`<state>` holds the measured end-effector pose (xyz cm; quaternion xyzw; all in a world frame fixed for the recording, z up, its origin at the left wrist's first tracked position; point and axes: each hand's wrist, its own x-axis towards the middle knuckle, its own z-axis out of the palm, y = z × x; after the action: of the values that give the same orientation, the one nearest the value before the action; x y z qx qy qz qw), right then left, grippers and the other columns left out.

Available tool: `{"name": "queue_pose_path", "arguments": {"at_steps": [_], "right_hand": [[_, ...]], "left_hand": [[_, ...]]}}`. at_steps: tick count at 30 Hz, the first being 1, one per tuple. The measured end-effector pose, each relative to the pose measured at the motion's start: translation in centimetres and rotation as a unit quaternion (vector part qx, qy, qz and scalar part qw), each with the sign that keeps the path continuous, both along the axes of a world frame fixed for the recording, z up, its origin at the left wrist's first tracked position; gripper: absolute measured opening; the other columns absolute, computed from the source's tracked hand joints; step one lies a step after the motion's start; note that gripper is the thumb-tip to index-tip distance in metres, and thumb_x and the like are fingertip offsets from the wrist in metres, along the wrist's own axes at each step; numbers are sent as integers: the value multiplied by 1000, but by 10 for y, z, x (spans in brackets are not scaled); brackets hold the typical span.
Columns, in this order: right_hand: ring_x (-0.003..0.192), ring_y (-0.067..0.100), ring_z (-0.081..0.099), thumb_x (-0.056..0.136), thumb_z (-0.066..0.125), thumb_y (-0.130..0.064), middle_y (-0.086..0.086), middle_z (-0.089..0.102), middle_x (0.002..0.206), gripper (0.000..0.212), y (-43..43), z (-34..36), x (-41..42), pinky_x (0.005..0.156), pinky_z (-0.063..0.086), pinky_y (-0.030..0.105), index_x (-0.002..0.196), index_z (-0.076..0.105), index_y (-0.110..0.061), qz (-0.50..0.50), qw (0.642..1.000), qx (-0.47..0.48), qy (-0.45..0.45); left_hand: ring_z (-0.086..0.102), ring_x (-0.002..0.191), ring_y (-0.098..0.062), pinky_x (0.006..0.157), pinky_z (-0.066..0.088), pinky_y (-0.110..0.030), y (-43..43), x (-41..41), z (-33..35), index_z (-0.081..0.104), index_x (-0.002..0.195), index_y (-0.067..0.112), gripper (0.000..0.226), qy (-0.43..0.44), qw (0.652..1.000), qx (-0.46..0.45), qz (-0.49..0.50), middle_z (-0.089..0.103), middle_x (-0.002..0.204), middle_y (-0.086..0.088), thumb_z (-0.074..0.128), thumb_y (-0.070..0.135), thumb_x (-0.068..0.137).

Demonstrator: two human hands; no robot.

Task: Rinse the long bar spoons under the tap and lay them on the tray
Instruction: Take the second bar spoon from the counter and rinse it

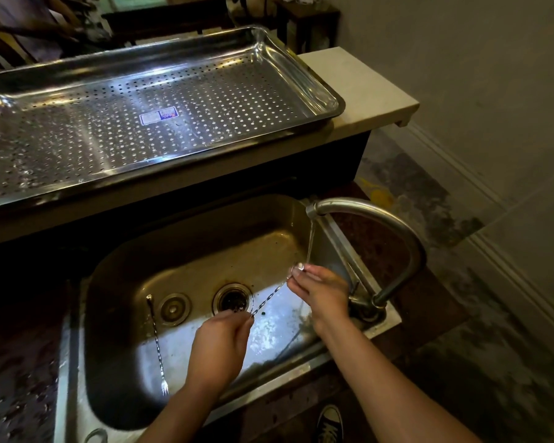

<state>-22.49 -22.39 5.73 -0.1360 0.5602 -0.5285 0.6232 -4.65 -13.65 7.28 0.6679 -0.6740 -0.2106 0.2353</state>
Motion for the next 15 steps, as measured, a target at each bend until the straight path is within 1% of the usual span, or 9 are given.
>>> {"name": "queue_pose_path", "arguments": {"at_steps": [2,6,9,12,13,15], "right_hand": [[76,22,77,78,77,11,15,77,89,22,-2,1,-1,65,60,23,92,71,-5,8,1000,-11,-1],[75,22,78,80,78,7,11,79,84,23,-8,2,-3,63,60,22,97,72,-7,-1,1000,-14,13],[75,22,78,82,79,2,8,80,82,20,-6,-3,1,63,60,22,97,72,-9,-1,1000,-14,28],[76,22,78,82,75,9,5,80,82,25,-1,-8,1,64,60,22,97,72,-10,19,1000,-7,24],[76,22,78,81,74,12,6,80,83,27,-1,-9,-1,64,60,22,98,72,-9,26,999,-9,19],[77,23,78,81,75,11,9,79,85,25,-3,-9,-3,65,60,23,99,73,-6,24,999,-14,17]], "left_hand": [[52,61,-12,56,45,-37,-2,0,-1,66,73,17,28,19,1000,2,2,58,62,3,51,34,90],[52,60,-10,55,45,-35,-6,-2,-3,67,74,18,27,14,1000,-2,-2,60,62,4,52,34,89],[54,61,-11,54,46,-34,-6,-3,-4,69,76,19,23,8,1000,-8,-2,61,64,4,55,31,90],[55,62,-13,55,46,-35,-3,-2,-7,67,75,17,22,-1,1000,-3,0,62,65,2,57,28,90],[55,62,-14,55,45,-35,-2,-2,-7,67,74,17,22,-2,1000,0,2,61,64,2,58,27,91],[53,60,-14,54,44,-35,-1,-3,-6,65,73,17,21,-10,1000,2,4,59,62,2,60,24,92]]}}
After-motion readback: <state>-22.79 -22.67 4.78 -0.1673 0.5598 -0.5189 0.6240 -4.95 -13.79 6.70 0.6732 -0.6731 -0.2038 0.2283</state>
